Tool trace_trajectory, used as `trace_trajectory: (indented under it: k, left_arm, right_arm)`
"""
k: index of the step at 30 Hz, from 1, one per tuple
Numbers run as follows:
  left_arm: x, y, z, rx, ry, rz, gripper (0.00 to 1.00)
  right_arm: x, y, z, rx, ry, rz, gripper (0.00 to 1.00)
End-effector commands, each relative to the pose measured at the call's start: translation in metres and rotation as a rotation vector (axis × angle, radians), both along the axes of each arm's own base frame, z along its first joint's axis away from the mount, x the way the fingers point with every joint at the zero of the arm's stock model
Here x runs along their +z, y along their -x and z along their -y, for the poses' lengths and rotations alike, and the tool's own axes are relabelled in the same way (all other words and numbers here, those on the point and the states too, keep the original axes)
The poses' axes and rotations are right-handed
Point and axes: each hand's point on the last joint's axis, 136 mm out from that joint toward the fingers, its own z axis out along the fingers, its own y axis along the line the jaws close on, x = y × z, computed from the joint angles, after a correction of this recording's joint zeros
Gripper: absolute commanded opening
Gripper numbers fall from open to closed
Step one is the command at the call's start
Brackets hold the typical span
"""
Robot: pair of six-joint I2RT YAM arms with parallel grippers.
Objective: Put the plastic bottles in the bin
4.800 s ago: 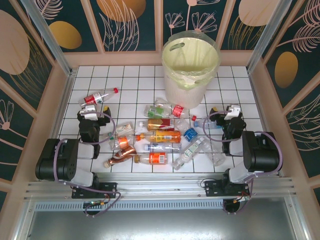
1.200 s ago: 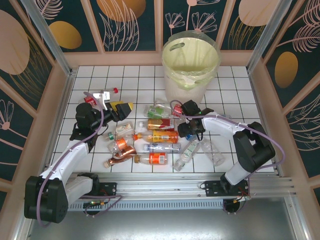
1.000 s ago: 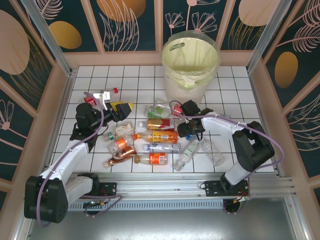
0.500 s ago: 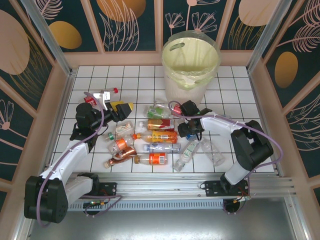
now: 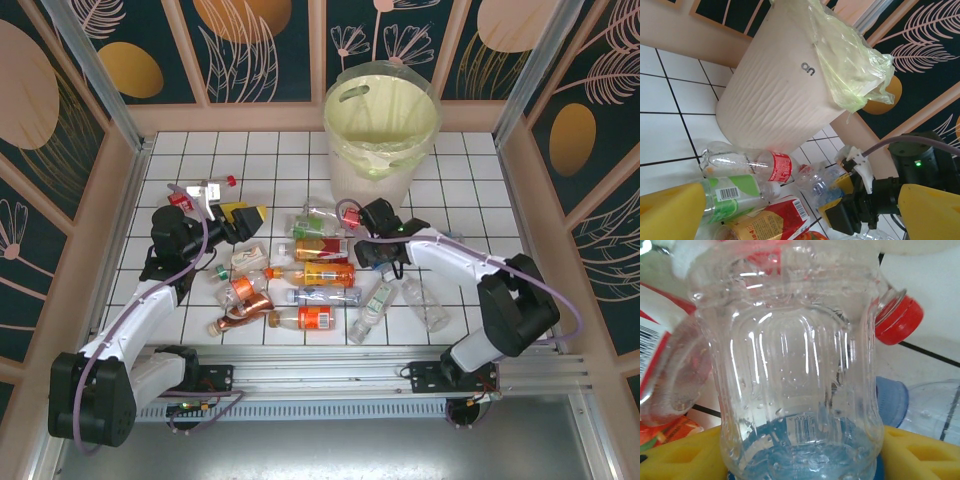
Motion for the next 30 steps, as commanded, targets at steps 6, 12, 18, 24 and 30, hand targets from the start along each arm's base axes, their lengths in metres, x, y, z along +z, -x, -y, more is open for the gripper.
trace_trajectory:
  k: [6, 12, 18, 24, 30]
  left_arm:
    - [0.038, 0.0, 0.002, -0.002, 0.018, 0.123, 0.98]
    - [0.049, 0.002, 0.002, -0.005, 0.018, 0.162, 0.98]
    - [0.07, 0.008, 0.008, -0.058, 0.009, 0.232, 0.99]
    - [0.117, 0.011, 0.015, -0.121, 0.018, 0.35, 0.98]
    - [0.16, 0.009, 0.022, -0.161, 0.037, 0.435, 0.98]
  right_arm:
    - [0.058, -0.006, -0.012, 0.043, -0.042, 0.198, 0.67]
    - [0.122, 0.002, -0.035, 0.123, -0.22, 0.293, 0.67]
    - [0.196, 0.012, -0.06, 0.219, -0.431, 0.385, 0.67]
    - [0.272, 0.009, -0.078, 0.285, -0.585, 0.511, 0.67]
    - [0.327, -0.014, -0.077, 0.256, -0.623, 0.652, 0.66]
